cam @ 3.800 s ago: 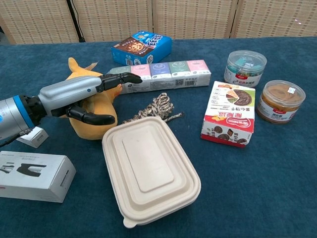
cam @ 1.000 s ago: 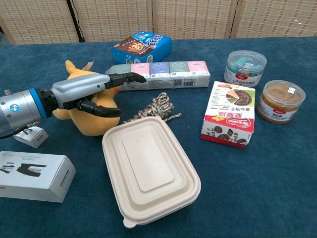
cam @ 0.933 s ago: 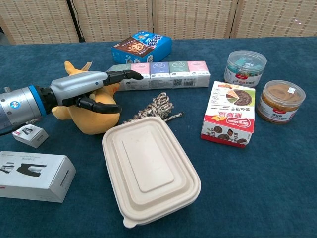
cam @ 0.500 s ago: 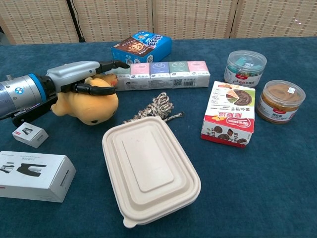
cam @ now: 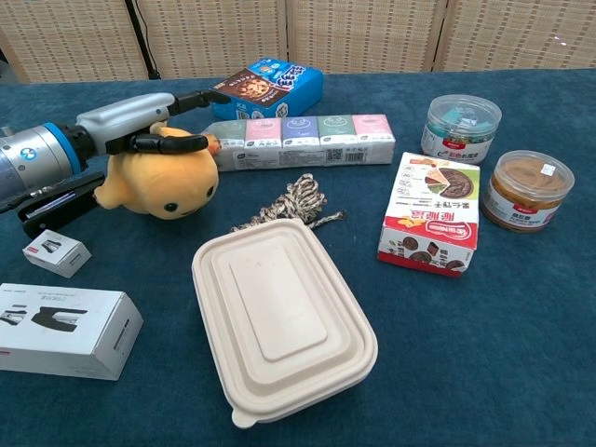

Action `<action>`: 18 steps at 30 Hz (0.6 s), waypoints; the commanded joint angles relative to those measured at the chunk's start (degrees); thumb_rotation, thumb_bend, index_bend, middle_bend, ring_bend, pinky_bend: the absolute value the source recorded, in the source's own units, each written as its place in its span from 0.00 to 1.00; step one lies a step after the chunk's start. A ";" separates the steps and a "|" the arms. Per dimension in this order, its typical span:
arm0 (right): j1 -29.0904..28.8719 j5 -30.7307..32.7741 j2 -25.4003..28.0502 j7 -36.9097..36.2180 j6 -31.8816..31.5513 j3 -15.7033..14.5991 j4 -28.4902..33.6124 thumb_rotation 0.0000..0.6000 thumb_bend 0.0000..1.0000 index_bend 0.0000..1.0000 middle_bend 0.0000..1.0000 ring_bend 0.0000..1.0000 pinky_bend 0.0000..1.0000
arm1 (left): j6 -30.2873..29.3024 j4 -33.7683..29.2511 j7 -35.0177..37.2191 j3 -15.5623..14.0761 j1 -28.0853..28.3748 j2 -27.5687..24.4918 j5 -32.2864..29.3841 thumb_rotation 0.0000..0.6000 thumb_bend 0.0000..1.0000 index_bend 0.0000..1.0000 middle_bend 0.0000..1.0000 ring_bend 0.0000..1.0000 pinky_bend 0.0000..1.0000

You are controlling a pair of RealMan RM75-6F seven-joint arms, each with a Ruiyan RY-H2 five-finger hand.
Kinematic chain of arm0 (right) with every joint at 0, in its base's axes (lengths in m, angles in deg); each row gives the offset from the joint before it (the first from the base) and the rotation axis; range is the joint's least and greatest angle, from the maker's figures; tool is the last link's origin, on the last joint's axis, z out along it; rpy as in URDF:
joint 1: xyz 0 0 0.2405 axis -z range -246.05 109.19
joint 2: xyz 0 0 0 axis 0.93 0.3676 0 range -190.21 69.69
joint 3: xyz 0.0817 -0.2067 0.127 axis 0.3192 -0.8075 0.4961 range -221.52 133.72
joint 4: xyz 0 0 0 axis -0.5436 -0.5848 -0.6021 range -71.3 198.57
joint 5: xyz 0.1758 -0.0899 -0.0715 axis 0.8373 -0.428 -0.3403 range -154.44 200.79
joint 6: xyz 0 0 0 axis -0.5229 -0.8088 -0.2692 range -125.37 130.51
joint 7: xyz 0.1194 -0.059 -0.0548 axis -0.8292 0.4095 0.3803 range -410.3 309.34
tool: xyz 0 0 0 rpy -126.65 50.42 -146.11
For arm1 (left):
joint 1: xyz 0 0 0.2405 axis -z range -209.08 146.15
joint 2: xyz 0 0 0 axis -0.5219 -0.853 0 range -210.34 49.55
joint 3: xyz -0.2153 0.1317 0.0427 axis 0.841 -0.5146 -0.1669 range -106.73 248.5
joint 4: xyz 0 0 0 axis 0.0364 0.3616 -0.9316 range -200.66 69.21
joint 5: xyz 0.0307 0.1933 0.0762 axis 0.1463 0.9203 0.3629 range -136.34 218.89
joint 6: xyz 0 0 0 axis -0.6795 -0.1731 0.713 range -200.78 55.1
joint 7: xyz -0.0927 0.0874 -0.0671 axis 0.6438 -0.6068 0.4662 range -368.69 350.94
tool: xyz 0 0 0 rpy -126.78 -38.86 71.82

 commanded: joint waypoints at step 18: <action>1.16 -4.00 1.82 -1.78 -2.88 -0.96 2.41 1.00 0.00 0.00 0.00 0.00 0.00 | -20.03 -37.55 -8.08 0.53 -6.16 -22.09 1.82 0.10 0.00 0.00 0.00 0.00 0.00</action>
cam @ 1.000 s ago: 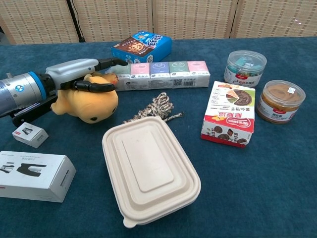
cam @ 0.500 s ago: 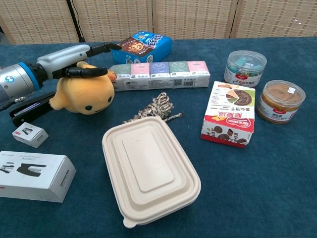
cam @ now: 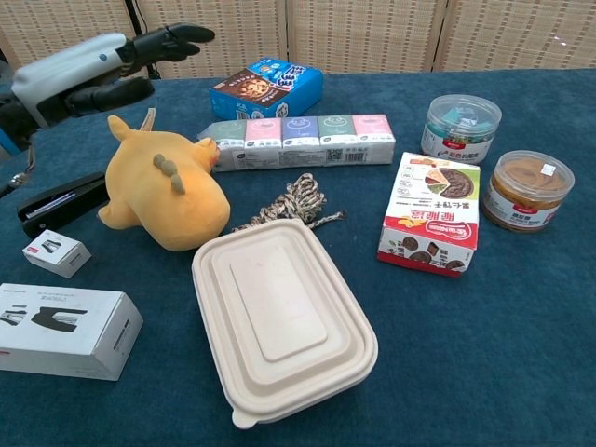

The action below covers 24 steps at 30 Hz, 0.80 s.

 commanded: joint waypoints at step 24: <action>1.85 -5.66 3.79 -4.40 -4.38 -0.84 3.02 1.00 0.00 0.00 0.00 0.00 0.00 | -8.86 -54.77 -44.89 -5.77 -27.83 -37.55 -12.62 1.00 0.00 0.00 0.00 0.00 0.00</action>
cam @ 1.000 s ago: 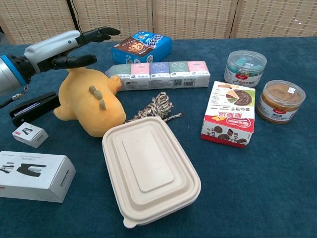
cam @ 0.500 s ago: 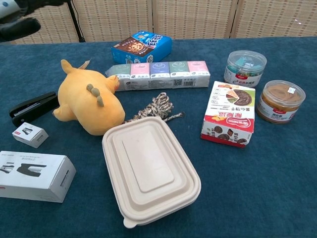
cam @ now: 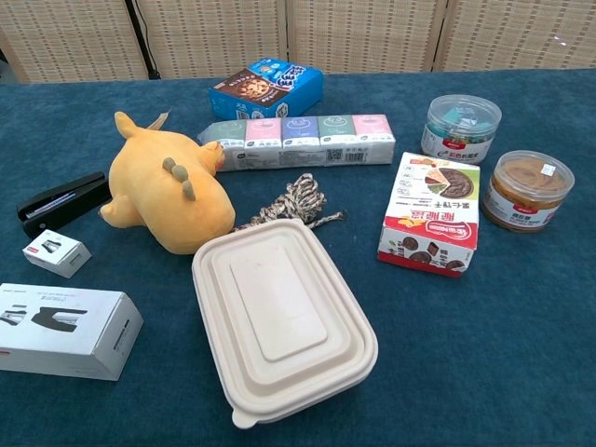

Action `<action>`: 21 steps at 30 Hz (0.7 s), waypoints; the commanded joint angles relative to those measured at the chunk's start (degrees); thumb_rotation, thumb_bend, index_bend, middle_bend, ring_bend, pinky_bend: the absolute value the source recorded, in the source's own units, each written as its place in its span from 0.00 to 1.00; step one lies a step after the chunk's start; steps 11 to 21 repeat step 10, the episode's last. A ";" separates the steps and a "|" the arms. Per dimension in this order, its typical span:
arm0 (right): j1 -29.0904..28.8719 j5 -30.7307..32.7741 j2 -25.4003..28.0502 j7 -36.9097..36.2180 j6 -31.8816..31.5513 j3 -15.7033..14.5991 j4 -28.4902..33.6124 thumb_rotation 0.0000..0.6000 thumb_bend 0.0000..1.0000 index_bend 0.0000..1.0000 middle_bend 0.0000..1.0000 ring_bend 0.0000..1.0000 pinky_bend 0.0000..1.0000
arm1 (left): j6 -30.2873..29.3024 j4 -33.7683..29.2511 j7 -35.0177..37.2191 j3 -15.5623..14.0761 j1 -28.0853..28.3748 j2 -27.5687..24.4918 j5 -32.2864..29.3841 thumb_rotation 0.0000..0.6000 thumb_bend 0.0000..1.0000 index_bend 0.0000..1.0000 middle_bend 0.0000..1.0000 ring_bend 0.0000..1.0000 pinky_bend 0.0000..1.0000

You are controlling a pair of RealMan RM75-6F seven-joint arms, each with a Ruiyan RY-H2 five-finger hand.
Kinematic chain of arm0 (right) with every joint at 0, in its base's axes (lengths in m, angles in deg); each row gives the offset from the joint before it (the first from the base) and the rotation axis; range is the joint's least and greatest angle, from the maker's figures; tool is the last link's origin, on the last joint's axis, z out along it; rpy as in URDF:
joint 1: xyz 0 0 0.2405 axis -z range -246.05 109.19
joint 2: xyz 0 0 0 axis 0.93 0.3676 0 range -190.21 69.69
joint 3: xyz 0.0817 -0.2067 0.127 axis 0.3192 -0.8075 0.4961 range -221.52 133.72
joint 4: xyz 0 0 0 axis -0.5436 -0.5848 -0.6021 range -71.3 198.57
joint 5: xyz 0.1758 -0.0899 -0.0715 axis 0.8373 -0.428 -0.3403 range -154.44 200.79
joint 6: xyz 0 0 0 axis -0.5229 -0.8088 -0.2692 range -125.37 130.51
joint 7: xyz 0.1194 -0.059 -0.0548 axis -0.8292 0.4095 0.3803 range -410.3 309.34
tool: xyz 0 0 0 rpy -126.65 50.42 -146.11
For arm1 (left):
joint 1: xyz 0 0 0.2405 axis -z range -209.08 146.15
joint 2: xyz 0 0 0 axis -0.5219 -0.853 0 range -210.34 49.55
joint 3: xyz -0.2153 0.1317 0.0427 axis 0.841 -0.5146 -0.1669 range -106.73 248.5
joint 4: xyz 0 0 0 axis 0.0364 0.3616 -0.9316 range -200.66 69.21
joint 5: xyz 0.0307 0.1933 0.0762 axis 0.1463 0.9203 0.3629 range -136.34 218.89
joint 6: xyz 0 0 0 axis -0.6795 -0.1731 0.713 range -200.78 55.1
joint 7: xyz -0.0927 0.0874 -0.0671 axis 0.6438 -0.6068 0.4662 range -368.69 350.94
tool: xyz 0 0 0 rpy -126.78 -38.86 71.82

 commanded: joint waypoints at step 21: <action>0.82 -1.38 0.53 -0.22 -1.27 -0.37 0.32 1.00 0.00 0.00 0.00 0.00 0.00 | -4.88 -0.75 -2.46 -0.22 -9.18 -1.37 -0.05 1.00 0.00 0.00 0.00 0.00 0.00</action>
